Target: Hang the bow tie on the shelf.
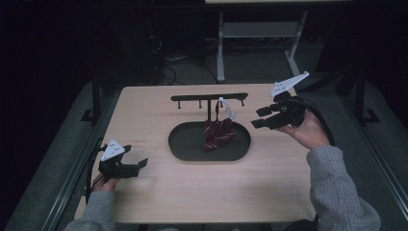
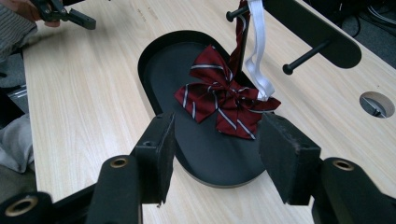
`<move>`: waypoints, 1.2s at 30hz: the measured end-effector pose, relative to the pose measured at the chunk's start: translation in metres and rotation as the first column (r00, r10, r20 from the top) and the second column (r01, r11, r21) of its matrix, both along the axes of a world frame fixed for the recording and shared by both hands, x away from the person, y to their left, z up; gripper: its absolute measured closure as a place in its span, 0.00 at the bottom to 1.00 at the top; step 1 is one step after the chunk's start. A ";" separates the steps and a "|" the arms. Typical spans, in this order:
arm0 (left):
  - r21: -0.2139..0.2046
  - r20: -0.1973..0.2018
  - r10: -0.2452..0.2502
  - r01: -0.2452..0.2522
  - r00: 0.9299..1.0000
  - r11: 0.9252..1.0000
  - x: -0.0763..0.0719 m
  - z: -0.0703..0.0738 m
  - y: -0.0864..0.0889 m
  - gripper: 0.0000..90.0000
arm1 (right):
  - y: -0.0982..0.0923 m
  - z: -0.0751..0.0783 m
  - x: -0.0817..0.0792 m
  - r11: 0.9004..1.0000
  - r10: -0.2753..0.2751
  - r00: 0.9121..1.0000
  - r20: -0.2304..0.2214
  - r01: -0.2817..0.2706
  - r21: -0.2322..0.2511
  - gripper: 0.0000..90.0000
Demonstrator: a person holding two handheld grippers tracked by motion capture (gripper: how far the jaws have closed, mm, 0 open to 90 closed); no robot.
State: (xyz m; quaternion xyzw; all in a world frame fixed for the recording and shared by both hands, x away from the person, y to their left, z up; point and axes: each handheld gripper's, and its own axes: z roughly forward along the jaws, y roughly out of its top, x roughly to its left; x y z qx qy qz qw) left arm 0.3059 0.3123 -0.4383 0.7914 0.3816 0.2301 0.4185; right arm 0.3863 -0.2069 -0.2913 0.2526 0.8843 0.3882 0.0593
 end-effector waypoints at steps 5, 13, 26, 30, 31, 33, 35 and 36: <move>-0.003 0.001 0.000 0.000 1.000 1.000 0.000 0.000 0.000 0.14 | -0.004 -0.002 -0.004 1.000 -0.004 1.000 -0.006 0.004 0.002 0.50; -0.001 0.001 0.001 -0.001 1.000 1.000 0.000 0.000 -0.001 0.14 | -0.012 -0.007 -0.009 1.000 -0.019 1.000 -0.005 0.019 0.004 0.50; -0.010 0.000 0.007 -0.007 1.000 1.000 0.000 0.000 0.000 0.14 | -0.020 -0.025 -0.015 0.999 -0.032 0.999 -0.029 0.032 0.002 0.48; -0.006 -0.001 0.005 -0.005 1.000 1.000 0.000 0.000 0.000 0.14 | -0.024 -0.030 -0.017 0.999 -0.038 0.999 -0.032 0.038 0.004 0.48; -0.005 -0.001 0.005 -0.005 1.000 1.000 0.000 0.000 0.000 0.14 | -0.024 -0.031 -0.018 0.999 -0.044 0.998 -0.039 0.044 0.007 0.48; -0.002 0.001 0.003 -0.003 1.000 1.000 0.000 0.000 0.000 0.14 | -0.027 -0.035 -0.019 0.999 -0.046 0.998 -0.041 0.046 0.006 0.48; -0.003 -0.001 0.004 -0.004 1.000 1.000 0.000 -0.001 0.000 0.14 | -0.029 -0.039 -0.020 0.999 -0.048 0.998 -0.045 0.048 0.011 0.47; -0.004 -0.003 0.004 -0.004 1.000 1.000 -0.001 -0.001 -0.001 0.14 | -0.029 -0.040 -0.020 0.999 -0.050 0.998 -0.045 0.051 0.011 0.47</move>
